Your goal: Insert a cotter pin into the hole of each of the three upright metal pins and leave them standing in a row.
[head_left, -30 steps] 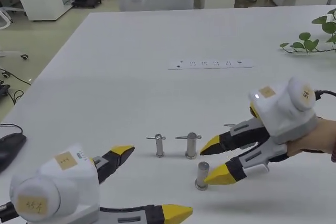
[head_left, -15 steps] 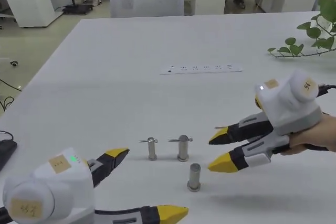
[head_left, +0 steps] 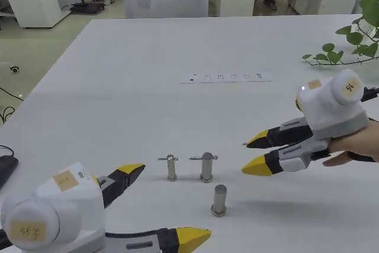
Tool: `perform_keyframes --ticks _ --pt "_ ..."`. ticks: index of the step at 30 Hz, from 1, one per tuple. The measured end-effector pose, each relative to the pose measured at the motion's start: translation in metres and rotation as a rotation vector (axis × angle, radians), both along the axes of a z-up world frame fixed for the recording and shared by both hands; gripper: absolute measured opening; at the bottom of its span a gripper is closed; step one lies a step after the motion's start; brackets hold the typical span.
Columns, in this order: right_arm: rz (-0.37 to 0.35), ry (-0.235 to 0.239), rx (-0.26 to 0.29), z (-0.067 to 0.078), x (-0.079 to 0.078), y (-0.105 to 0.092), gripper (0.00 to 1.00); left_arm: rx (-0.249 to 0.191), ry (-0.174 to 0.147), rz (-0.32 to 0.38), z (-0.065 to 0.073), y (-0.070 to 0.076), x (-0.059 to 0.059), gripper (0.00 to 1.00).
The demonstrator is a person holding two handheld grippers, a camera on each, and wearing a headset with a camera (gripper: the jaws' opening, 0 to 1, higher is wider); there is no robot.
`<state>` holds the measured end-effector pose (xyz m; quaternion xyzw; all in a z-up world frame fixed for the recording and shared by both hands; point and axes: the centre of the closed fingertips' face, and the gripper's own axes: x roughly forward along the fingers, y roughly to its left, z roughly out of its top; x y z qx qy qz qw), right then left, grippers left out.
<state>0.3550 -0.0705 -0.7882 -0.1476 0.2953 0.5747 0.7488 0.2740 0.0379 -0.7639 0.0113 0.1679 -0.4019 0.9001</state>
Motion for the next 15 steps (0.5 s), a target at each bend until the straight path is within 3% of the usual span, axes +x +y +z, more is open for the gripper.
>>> perform_keyframes --ticks 3,15 --pt "-0.026 -0.032 -0.037 -0.005 0.011 -0.008 0.41 0.003 0.002 0.001 -0.001 0.001 0.0 0.94" --pt "-0.094 -0.056 -0.11 -0.017 0.039 -0.025 0.39 0.011 0.004 0.005 -0.002 0.005 -0.001 0.91"
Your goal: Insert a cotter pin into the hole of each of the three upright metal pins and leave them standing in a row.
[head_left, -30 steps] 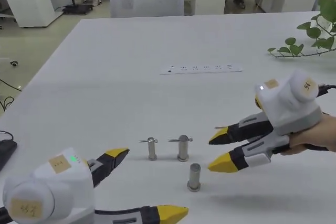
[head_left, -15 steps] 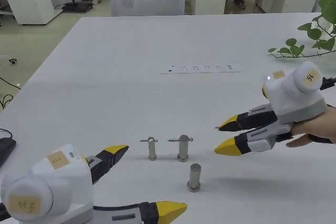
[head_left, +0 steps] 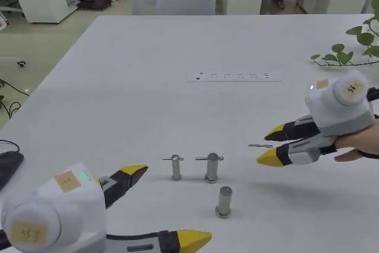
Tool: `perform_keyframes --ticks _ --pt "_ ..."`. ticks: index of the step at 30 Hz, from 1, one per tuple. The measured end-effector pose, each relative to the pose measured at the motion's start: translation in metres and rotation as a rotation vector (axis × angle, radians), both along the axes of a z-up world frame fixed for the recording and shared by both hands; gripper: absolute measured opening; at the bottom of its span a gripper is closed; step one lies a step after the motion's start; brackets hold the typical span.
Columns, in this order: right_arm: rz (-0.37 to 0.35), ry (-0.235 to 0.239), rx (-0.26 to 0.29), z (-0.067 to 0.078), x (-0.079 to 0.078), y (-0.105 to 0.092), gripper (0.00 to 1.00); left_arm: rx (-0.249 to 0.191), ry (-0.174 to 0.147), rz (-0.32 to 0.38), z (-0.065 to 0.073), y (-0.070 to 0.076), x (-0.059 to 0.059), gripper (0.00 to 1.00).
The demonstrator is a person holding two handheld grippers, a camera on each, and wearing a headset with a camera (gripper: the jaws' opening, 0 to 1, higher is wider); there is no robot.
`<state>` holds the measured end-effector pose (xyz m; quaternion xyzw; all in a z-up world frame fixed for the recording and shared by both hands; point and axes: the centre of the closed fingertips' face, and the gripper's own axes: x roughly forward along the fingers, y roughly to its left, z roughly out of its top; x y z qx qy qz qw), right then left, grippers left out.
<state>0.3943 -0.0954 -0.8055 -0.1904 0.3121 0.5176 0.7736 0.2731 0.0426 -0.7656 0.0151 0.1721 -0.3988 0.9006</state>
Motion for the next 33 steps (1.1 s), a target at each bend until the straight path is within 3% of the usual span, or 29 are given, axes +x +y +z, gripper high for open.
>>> perform_keyframes --ticks 18,33 --pt "-0.062 0.011 -0.165 -0.028 0.039 -0.024 0.27 0.005 0.002 -0.005 -0.003 0.002 0.0 0.85" --pt "-0.002 0.021 -0.267 -0.045 0.051 -0.027 0.21 0.02 -0.007 0.002 -0.003 0.006 0.003 0.82"
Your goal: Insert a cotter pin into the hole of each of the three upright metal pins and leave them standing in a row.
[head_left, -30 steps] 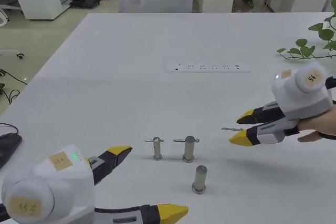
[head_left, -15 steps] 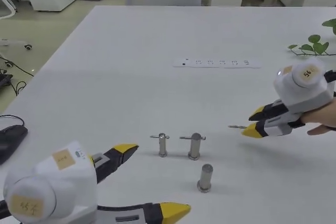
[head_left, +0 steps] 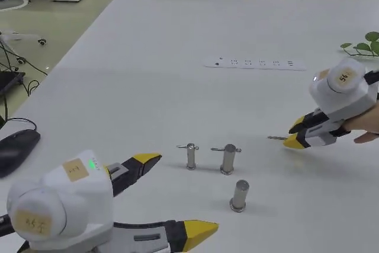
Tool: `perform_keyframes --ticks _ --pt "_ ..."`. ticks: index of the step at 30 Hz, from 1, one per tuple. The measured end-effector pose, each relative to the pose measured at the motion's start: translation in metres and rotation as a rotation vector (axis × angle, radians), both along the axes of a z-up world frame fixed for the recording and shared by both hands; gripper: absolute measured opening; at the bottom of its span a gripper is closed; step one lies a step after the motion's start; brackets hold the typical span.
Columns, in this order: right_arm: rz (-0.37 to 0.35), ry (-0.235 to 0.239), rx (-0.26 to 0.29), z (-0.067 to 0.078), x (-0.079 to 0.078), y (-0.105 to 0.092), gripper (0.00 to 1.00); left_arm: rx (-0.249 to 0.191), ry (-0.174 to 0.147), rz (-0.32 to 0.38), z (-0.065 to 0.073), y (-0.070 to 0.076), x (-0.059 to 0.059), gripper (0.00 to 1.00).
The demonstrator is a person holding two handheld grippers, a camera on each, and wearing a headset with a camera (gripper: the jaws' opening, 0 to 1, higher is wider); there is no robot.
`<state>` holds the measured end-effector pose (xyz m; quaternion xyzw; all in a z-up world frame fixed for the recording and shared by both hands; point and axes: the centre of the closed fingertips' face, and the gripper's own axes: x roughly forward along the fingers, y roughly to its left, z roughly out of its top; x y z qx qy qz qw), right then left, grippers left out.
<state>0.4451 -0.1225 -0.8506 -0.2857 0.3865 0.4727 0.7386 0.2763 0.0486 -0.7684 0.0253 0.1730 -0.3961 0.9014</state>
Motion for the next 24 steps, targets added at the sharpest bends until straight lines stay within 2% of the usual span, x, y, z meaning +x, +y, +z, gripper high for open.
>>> perform_keyframes --ticks 10,24 --pt "0.043 0.021 -0.051 -0.008 0.003 -0.005 0.17 -0.001 0.001 0.001 -0.001 0.002 0.001 0.8" --pt "0.118 0.053 -0.091 -0.013 0.006 -0.002 0.13 -0.008 0.012 0.003 -0.003 0.002 0.001 0.78"
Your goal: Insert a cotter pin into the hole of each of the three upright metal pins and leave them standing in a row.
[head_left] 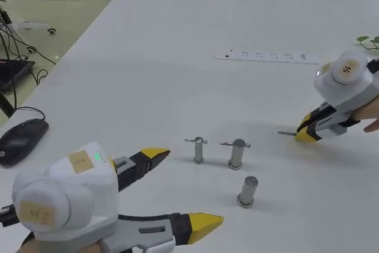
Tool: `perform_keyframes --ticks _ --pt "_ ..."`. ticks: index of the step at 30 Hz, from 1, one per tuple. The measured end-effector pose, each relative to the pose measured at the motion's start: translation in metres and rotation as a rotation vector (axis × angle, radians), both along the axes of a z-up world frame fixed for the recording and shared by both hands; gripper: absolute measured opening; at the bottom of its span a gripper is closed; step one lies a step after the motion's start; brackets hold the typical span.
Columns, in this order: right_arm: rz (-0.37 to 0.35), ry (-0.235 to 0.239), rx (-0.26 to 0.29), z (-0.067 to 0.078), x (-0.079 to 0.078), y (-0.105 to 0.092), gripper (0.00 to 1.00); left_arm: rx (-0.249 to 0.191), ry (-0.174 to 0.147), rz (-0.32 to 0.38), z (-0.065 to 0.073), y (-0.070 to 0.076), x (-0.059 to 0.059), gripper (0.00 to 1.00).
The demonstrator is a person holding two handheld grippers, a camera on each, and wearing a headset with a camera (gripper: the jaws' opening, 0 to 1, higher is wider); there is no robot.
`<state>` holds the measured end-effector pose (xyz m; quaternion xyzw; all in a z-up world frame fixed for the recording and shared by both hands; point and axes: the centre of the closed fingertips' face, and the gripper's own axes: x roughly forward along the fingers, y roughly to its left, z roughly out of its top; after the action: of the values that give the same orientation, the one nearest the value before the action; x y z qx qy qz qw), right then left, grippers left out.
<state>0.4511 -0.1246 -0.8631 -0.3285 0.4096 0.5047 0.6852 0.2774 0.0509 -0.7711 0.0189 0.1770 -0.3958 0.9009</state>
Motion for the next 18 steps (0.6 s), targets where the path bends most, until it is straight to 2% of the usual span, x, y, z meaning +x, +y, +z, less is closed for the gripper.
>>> perform_keyframes --ticks 7,12,18 --pt "0.017 0.021 -0.019 -0.0008 0.0031 -0.0008 0.08 0.0 0.001 -0.004 -0.0001 0.0003 0.0009 0.77" --pt "0.083 0.003 -0.065 -0.0011 0.0017 -0.0005 0.07 0.0 0.003 -0.005 0.0002 0.0005 0.0013 0.77" --pt "0.107 -0.002 -0.087 -0.0013 0.0016 -0.0006 0.05 0.006 0.006 -0.009 -0.0012 0.0007 0.0011 0.77"
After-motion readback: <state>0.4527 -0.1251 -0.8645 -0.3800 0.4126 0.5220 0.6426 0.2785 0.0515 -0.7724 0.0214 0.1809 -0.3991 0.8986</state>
